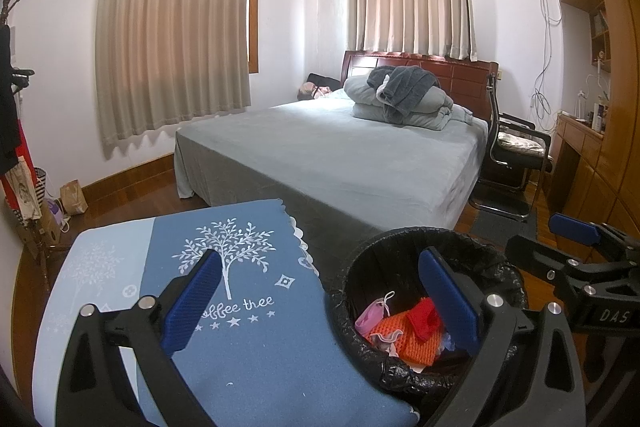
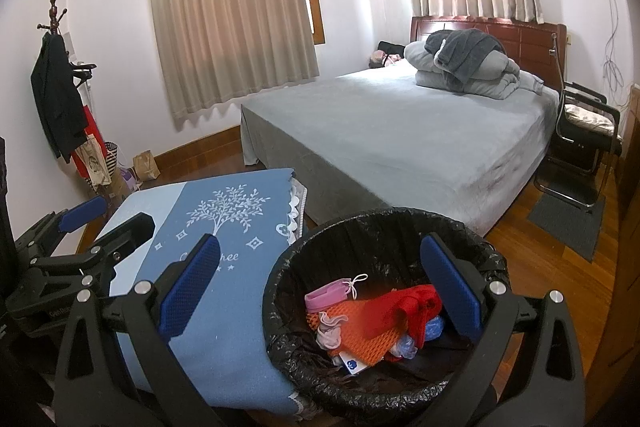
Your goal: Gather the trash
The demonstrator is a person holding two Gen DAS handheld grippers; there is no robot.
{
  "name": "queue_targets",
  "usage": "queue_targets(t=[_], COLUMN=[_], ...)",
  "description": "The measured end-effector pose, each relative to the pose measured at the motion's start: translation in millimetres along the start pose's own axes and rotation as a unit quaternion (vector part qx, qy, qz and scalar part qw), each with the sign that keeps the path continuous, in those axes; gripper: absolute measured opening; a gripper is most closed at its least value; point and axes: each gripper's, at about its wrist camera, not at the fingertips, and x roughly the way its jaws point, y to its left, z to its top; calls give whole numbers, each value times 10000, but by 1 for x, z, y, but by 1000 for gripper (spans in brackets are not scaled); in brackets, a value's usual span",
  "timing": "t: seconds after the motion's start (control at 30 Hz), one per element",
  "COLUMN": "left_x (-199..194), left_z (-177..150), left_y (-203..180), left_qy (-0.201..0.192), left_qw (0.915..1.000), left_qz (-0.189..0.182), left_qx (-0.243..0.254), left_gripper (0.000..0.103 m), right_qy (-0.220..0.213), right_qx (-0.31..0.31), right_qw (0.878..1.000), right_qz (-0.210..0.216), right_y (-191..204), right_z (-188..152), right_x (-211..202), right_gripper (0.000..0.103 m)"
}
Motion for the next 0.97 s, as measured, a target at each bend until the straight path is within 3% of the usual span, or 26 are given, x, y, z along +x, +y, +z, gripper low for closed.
queue_targets(t=[0.97], left_x=[-1], left_z=[-2], left_y=[1], left_qy=[27], left_qw=[10000], left_qz=[4], left_qx=[7], left_gripper=[97], right_qy=[12], right_qx=[2], right_qw=[10000], right_qz=[4], right_y=[0], right_z=[-4], right_x=[2], right_gripper=[98])
